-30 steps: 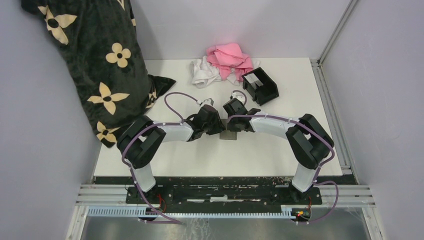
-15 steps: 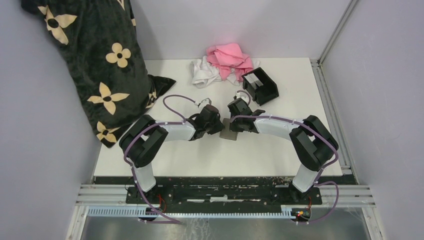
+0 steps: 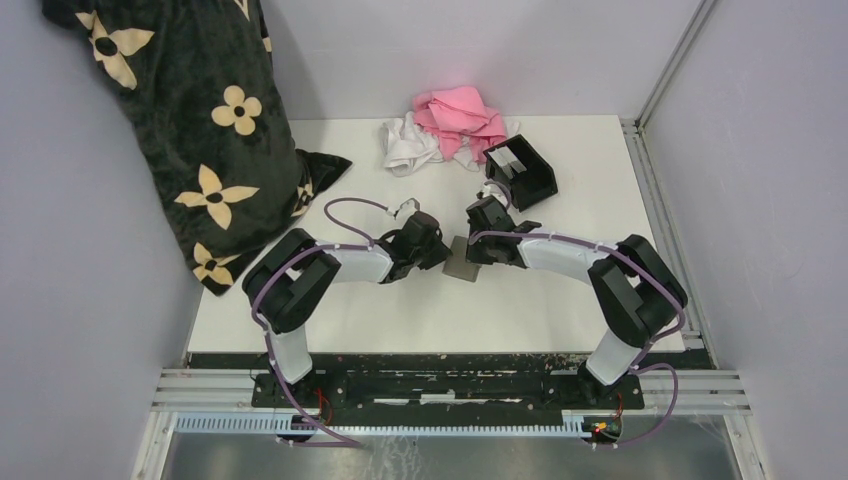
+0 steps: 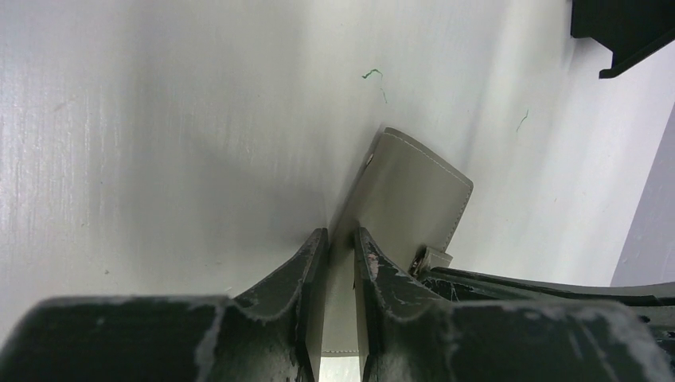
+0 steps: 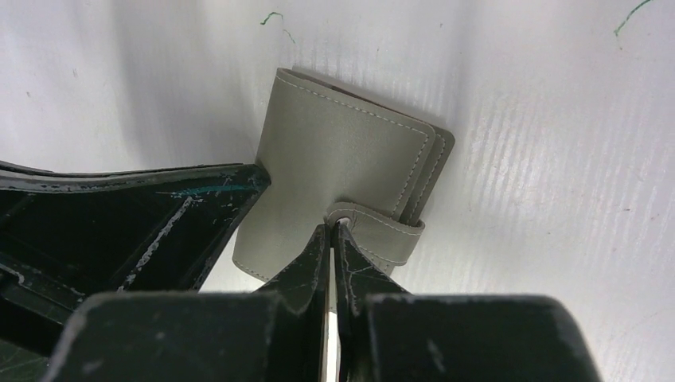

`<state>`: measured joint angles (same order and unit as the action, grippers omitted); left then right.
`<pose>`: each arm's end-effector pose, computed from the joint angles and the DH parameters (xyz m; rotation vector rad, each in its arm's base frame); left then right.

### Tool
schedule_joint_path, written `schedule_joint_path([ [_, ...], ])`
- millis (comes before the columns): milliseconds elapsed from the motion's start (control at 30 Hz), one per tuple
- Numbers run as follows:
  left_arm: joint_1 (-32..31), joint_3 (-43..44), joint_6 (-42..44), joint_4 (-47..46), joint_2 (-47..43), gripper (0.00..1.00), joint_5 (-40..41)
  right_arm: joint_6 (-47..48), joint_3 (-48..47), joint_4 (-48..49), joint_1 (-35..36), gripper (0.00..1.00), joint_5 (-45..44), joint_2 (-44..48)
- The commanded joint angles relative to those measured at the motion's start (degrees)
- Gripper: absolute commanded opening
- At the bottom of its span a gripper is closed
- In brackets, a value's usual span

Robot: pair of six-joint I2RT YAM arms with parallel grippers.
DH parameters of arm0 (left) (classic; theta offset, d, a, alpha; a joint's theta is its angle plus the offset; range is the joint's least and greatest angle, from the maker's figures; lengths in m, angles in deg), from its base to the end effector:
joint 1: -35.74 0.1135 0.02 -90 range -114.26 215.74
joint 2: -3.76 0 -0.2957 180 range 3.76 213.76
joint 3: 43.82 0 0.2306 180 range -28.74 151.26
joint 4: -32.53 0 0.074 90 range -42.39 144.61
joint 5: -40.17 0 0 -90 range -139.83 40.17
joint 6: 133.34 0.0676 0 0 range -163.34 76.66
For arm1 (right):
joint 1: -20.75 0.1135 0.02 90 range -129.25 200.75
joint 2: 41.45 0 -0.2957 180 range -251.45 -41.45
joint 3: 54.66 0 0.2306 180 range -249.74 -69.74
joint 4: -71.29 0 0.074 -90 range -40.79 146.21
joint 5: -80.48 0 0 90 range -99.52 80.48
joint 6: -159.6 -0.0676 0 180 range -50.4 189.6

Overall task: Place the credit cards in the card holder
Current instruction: Open the card holder at the center of the board.

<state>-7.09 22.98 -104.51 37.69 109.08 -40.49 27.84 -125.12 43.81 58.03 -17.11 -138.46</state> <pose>0.2864 -0.2505 0.1579 -0.4715 2.3874 -0.6975 0.2801 0.2020 0.1898 0.1544 2.5435 0.3959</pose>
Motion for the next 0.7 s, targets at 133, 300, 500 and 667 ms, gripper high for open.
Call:
schedule_joint_path([
  [133,0.47,-3.79,-1.86,10.49,5.59,0.25,6.08,1.21,4.63,-1.22,-3.61,0.03,-0.19,4.68],
  [300,0.47,-4.11,-2.52,10.28,6.26,0.24,6.41,1.7,5.7,-1.59,-4.89,0.03,0.24,6.34],
  [500,0.47,-4.42,-2.5,11.11,3.84,0.26,7.79,2.21,6.94,-3.17,-7.22,0.02,-0.64,8.65],
  [667,0.46,-5.44,-2.49,11.24,2.36,0.26,7.94,2.07,7.59,-4.36,-8.63,0.04,-1.85,9.51],
])
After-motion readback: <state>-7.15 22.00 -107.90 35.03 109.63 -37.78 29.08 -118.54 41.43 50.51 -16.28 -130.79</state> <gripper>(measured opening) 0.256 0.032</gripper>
